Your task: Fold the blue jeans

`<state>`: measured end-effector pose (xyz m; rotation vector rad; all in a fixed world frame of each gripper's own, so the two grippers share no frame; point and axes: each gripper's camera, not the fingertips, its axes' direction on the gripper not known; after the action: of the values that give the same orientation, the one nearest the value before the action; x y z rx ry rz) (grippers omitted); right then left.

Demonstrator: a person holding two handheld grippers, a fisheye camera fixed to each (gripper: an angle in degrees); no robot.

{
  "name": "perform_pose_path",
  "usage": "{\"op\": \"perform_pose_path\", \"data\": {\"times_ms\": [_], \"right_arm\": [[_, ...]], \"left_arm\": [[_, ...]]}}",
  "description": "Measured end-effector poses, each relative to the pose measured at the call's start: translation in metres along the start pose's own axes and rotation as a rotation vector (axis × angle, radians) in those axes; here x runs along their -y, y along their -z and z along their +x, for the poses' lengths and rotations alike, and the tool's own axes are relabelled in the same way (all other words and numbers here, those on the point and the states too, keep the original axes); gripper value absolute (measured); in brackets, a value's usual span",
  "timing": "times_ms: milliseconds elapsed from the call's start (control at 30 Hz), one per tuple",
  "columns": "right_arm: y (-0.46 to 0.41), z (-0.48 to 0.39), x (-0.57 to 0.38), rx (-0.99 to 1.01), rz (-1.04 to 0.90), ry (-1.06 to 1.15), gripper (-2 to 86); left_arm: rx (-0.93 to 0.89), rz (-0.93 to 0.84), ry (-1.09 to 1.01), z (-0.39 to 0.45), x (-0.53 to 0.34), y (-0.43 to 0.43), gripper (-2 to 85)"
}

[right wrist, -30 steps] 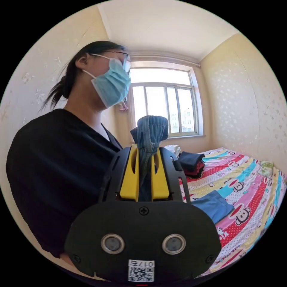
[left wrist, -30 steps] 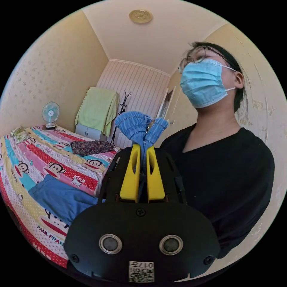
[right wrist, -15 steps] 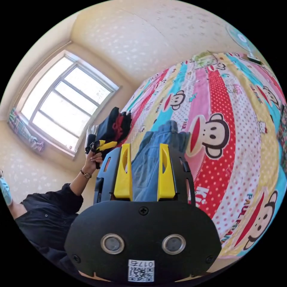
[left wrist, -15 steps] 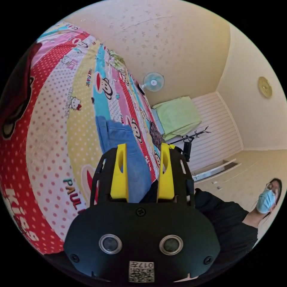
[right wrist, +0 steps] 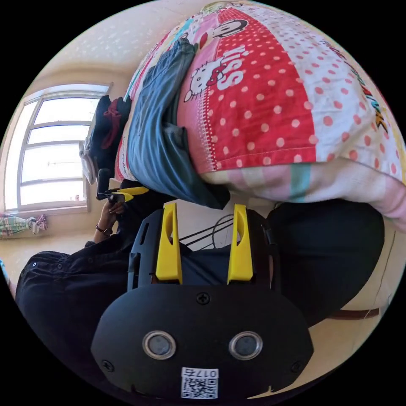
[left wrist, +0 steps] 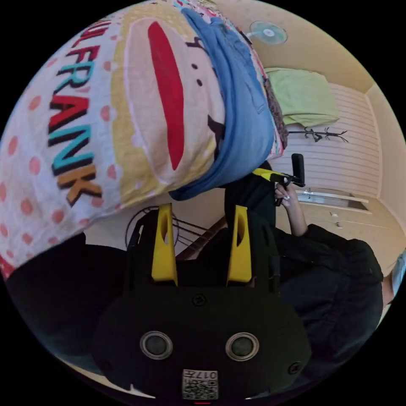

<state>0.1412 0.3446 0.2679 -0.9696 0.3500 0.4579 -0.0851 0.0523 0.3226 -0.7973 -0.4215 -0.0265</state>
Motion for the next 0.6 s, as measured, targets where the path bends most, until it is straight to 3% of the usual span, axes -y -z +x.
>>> {"op": "perform_pose_path", "data": {"times_ms": [67,267,333,400,500,600], "right_arm": [[-0.012,0.007,0.004,-0.007,-0.036,-0.011,18.5],[-0.015,0.025,-0.011,0.111,-0.042,0.06,15.4],[-0.008,0.03,-0.025,0.183,-0.043,0.087,12.2],[0.002,0.031,-0.041,0.193,-0.053,0.099,9.6],[0.025,0.022,-0.074,0.255,-0.116,0.18,5.5],[0.062,0.014,-0.113,0.364,-0.087,0.257,3.1]], "left_arm": [[0.017,-0.046,0.031,-0.011,0.017,-0.009,20.9],[-0.041,0.12,-0.058,-0.031,0.026,0.003,15.7],[-0.095,0.114,-0.085,-0.034,0.023,0.009,11.7],[-0.265,0.066,-0.137,-0.035,0.015,0.015,6.6],[-0.412,0.057,-0.228,-0.023,-0.008,0.032,5.3],[-0.443,0.14,-0.272,-0.008,-0.042,0.068,4.9]]}}
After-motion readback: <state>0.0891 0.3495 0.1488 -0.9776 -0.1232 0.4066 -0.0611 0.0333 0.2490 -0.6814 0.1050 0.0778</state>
